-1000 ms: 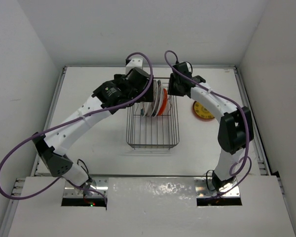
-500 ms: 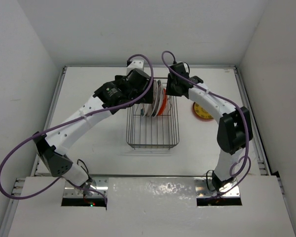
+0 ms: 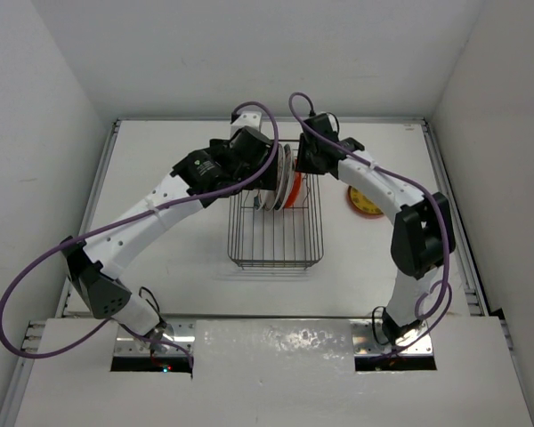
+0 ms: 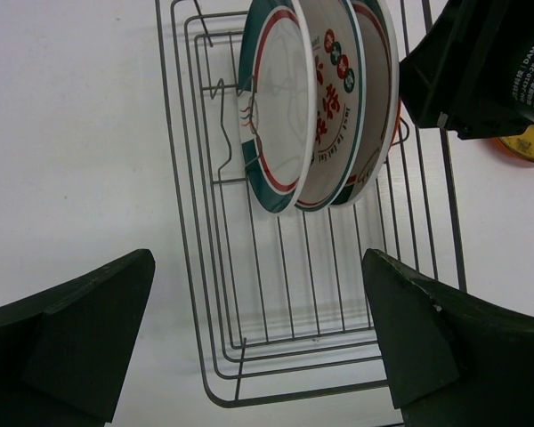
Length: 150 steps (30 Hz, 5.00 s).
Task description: Unload the plates from the dish rack
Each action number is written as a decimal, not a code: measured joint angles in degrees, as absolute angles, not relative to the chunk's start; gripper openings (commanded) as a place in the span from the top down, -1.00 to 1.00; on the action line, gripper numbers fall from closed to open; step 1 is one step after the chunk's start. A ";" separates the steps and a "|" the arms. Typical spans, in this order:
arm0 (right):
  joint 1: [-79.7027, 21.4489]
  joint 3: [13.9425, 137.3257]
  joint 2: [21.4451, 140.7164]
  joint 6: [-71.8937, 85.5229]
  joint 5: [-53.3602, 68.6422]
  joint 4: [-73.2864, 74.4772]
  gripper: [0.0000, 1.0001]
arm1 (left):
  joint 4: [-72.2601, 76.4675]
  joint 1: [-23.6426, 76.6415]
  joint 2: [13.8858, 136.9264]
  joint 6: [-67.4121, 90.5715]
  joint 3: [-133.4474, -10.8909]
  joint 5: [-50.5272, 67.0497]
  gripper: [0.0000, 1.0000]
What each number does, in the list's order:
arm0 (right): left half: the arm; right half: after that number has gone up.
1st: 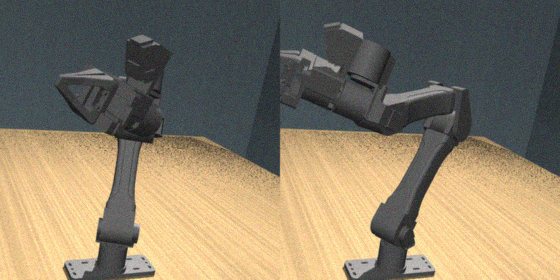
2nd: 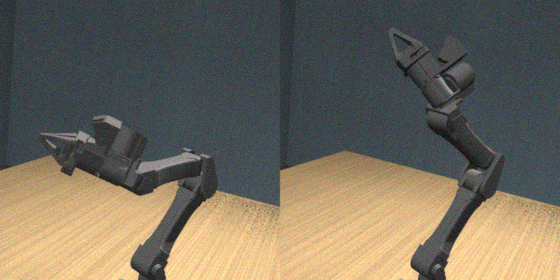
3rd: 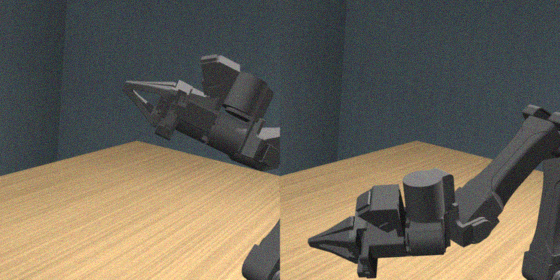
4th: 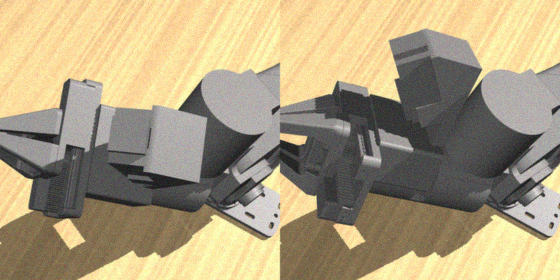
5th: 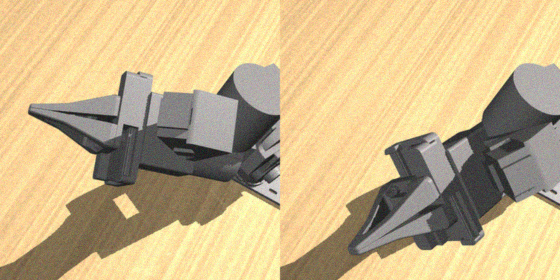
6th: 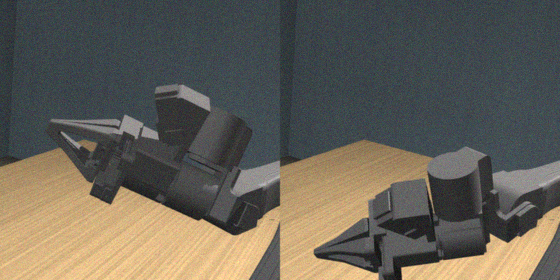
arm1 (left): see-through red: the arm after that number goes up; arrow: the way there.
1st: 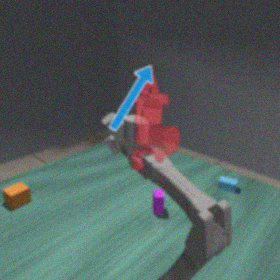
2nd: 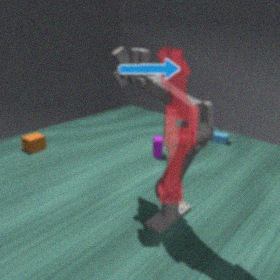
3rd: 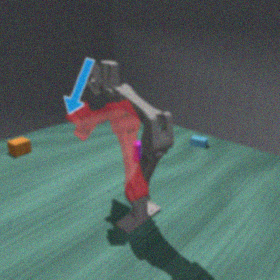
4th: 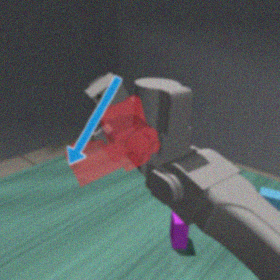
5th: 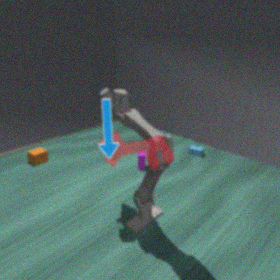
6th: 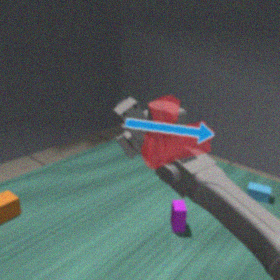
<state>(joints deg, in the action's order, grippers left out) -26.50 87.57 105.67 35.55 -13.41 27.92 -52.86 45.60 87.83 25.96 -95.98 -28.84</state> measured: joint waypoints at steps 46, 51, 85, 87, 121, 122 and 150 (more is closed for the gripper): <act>-9.69 65.67 76.88 45.91 -33.36 28.49 1.00 | -50.76 44.88 83.48 25.28 -92.23 -24.95 -1.00; -5.08 47.94 73.23 50.11 -32.58 13.23 1.00 | -49.65 44.88 83.02 24.45 -91.31 -22.63 -1.00; -0.73 58.96 88.07 55.86 -26.24 28.47 -0.98 | -52.18 41.76 98.06 21.26 -104.55 -22.68 -0.83; -1.41 58.96 84.58 54.30 -24.86 30.24 -0.98 | -52.14 39.92 100.97 21.37 -107.22 -20.93 -0.61; -9.89 54.59 72.34 41.28 -8.29 35.75 -0.98 | -38.70 28.34 111.74 27.49 -104.40 6.33 0.97; -9.89 54.92 72.34 41.15 -8.29 36.14 -0.98 | -39.44 28.34 111.74 27.35 -104.95 6.46 1.00; -9.89 61.10 72.38 39.70 -4.40 39.55 -0.98 | -53.39 13.67 113.84 23.03 -120.01 -29.02 1.00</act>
<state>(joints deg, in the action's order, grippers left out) -9.89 61.10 72.38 39.70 -4.40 39.55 -53.39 13.67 113.84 23.03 -120.01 -29.02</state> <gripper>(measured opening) 0.986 0.033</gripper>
